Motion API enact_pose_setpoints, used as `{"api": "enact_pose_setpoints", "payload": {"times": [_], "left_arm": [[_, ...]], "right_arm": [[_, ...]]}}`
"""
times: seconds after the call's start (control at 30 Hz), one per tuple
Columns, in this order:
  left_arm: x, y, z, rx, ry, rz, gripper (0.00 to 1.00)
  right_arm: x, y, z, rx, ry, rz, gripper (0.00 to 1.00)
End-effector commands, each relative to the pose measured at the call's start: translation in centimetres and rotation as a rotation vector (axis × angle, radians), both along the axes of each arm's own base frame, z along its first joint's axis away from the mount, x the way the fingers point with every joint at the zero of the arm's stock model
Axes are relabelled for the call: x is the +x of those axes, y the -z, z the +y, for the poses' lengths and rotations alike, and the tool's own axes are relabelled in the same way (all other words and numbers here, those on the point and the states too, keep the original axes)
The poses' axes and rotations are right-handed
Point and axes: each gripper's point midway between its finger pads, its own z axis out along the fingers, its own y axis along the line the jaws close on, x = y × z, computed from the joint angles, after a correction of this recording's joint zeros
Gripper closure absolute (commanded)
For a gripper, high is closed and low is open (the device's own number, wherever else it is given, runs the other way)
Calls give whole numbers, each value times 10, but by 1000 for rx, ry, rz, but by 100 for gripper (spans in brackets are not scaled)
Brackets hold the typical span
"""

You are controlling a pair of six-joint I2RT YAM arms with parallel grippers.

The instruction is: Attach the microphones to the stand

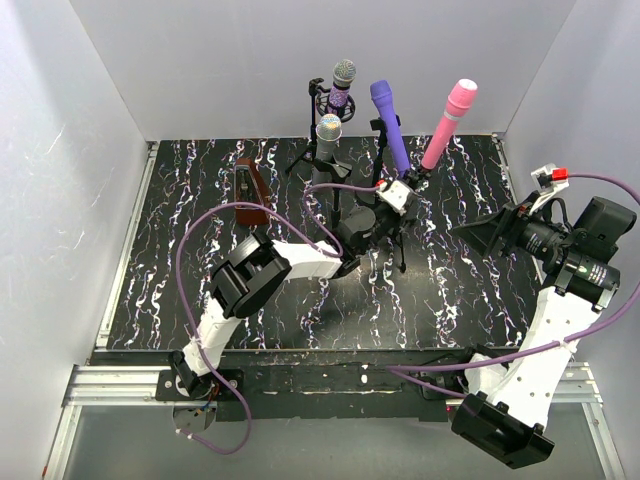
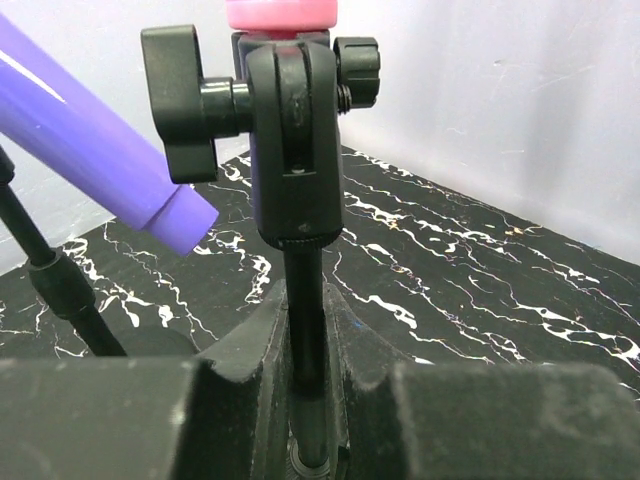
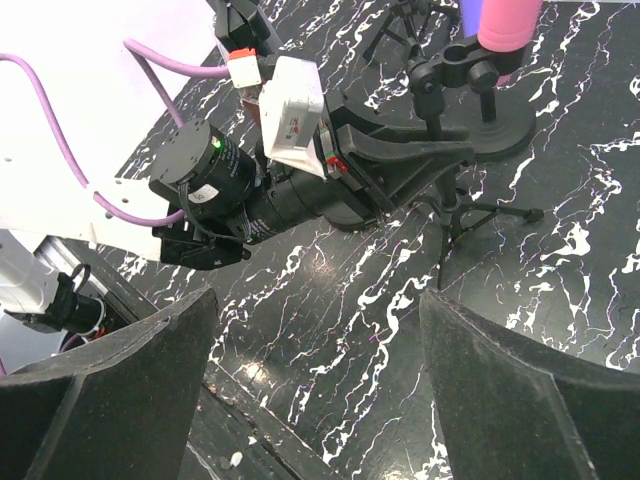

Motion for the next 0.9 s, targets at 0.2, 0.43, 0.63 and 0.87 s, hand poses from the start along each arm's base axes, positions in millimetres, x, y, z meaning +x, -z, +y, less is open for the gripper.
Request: {"api": "enact_pose_setpoints", "payload": {"times": [0.2, 0.43, 0.63, 0.87], "left_arm": [[2, -9, 24, -25, -35, 25, 93], [2, -8, 29, -37, -47, 36, 82], [1, -14, 31, -46, -48, 34, 75], [-8, -20, 34, -55, -15, 38, 55]], "right_arm": [[-2, -4, 2, 2, -14, -32, 12], [-3, -5, 3, 4, -16, -35, 12], [-3, -6, 2, 2, -15, -38, 12], [-3, -5, 2, -1, -15, -39, 12]]}}
